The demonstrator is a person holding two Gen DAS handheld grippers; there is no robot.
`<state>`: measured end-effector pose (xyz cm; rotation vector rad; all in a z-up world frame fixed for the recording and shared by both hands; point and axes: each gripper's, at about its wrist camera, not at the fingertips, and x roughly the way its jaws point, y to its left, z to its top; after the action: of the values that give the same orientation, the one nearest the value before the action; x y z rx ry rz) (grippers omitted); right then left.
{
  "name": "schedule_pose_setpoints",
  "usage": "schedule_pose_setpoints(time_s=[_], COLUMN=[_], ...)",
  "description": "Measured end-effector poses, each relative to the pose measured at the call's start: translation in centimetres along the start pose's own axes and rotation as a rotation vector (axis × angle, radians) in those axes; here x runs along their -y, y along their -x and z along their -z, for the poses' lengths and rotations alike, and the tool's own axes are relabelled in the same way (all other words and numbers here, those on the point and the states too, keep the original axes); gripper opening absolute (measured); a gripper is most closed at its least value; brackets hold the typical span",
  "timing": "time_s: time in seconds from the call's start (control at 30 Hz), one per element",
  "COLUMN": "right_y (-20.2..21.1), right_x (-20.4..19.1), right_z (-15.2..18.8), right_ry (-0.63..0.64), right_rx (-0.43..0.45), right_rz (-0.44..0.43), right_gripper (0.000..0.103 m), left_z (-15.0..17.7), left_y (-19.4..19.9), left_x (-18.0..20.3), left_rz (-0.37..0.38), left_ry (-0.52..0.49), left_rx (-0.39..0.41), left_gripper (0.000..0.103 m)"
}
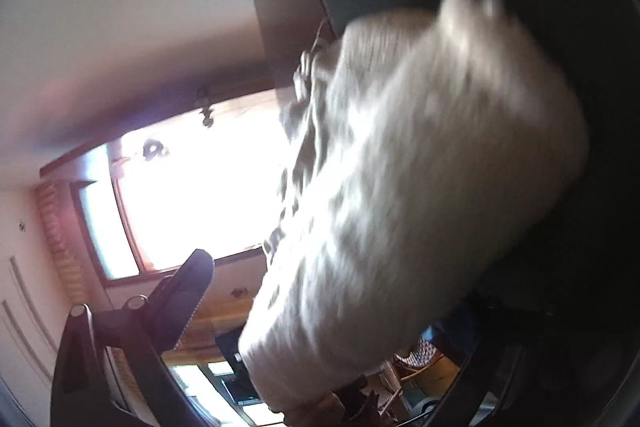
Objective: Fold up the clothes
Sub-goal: 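Carry the held sweater bundle with both grippers over to the wicker side table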
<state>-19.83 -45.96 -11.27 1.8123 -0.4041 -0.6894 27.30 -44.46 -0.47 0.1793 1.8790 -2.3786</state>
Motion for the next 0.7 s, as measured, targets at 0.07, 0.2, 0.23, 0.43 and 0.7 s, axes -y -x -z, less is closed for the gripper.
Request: schedule_pose_setpoints(time_s=[0.07, 0.2, 0.23, 0.43, 0.7], right_y=[-0.7, -2.1, -2.5, -6.9, -20.4], right_x=[-0.4, 0.0, 0.0, -3.0, -11.8], right_z=[-0.1, 0.4, 0.8, 4.1, 10.6], right_ry=[0.024, 0.038, 0.06, 0.261, 0.492], right_rx=[-0.019, -0.069, -0.07, -0.135, -0.379], right_rz=[0.024, -0.07, -0.07, -0.01, 0.033], right_gripper=[0.102, 0.067, 0.032, 0.029, 0.028], left_z=[-3.2, -0.9, -0.6, -1.2, -1.5], left_y=[-3.4, -2.7, -1.2, 4.2, 16.8], left_x=[-1.5, -1.3, -1.0, 1.0, 5.7], left_rz=[0.0, -0.041, -0.057, -0.189, -0.391], left_ry=[0.012, 0.022, 0.017, -0.034, -0.104], left_rx=[0.008, 0.059, 0.078, 0.208, 0.473], left_gripper=[0.014, 0.014, 0.014, 0.014, 0.015])
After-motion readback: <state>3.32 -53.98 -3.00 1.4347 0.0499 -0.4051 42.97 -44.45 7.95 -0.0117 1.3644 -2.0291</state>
